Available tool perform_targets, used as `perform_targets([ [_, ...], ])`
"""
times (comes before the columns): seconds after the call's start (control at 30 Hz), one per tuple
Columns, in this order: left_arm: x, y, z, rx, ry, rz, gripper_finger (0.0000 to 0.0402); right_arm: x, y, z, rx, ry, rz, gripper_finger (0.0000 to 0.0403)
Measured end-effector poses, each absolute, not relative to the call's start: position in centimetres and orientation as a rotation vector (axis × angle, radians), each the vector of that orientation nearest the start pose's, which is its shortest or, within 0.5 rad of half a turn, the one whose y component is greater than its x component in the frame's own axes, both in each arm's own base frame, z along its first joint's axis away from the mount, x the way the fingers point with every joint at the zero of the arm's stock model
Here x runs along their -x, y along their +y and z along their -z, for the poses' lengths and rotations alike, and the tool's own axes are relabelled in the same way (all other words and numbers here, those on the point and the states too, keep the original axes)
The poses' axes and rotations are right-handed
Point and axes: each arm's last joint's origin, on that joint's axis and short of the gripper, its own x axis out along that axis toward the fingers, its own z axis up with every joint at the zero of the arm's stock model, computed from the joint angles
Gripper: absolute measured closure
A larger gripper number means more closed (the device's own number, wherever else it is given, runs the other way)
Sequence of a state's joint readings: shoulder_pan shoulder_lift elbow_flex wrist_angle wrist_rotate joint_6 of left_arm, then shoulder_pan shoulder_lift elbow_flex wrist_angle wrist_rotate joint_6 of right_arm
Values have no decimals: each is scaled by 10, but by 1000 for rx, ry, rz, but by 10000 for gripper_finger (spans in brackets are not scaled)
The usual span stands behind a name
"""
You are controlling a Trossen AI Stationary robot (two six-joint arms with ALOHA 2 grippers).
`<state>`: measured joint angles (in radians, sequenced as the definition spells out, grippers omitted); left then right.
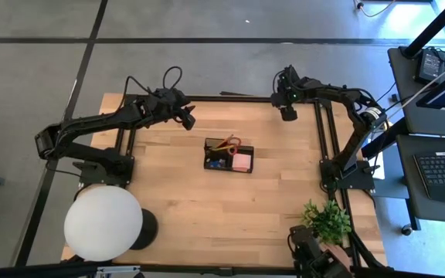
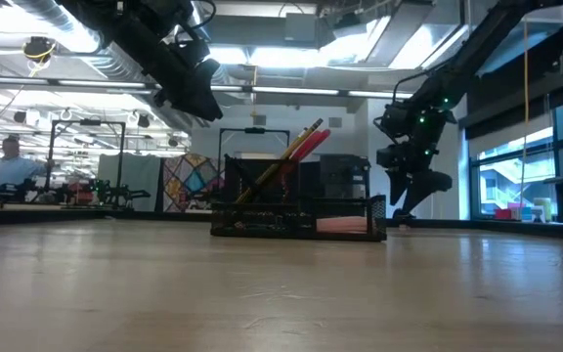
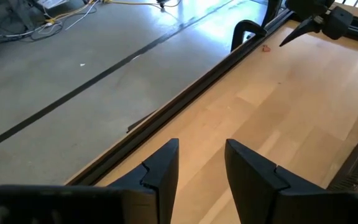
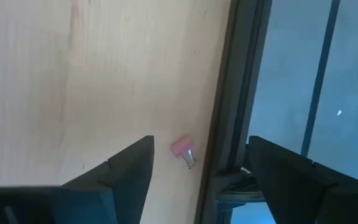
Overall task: Pick and place office supplies into organizer
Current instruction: Put the pink binder clip into the desk organizer
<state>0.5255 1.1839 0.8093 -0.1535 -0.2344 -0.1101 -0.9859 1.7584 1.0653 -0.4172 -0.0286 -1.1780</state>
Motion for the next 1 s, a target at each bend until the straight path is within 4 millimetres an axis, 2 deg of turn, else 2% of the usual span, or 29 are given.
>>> perform_targets([
  [0.7, -215, 133, -266, 178, 494, -782, 277, -184, -282, -164, 358, 1313, 185, 141],
  [0.9, -215, 133, -266, 178, 494, -782, 277, -181, -286, -142, 268, 1362, 164, 141],
  [1.0, -215, 133, -266, 178, 494, -782, 277, -181, -288, -137, 260, 1370, 157, 141],
])
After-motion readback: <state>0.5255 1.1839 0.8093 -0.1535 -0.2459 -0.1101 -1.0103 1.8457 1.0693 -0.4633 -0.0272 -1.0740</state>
